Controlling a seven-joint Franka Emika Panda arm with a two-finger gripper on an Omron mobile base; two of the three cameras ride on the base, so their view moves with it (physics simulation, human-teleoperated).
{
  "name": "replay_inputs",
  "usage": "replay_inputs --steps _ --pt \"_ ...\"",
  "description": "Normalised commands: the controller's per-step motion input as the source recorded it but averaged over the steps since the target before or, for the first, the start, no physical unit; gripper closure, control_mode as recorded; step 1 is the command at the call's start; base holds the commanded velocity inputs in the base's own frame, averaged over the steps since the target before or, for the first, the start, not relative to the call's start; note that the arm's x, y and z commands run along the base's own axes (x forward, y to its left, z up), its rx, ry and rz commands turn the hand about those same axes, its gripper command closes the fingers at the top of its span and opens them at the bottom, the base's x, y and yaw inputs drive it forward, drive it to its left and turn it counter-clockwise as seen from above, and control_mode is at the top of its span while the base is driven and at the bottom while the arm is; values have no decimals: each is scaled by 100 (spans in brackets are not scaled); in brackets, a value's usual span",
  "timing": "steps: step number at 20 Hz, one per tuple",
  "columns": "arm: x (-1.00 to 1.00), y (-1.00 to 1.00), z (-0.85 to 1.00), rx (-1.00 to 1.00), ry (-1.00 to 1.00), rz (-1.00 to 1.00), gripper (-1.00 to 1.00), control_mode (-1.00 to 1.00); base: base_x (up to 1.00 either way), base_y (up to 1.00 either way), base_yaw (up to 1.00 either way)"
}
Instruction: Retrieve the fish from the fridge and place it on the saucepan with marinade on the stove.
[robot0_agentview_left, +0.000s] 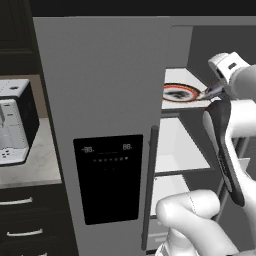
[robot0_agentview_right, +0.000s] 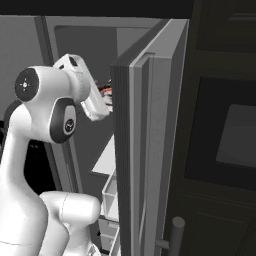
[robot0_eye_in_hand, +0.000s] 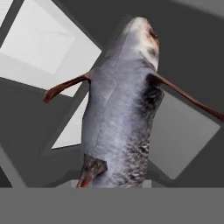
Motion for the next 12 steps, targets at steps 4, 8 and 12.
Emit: replay_inputs --steps 4,8,12 --pt "-71 1 10 0 -10 -1 100 -100 0 0 0" --pt "-64 14 10 0 -5 0 100 -100 0 0 0" --pt "-71 24 2 0 0 0 100 -100 0 0 0"
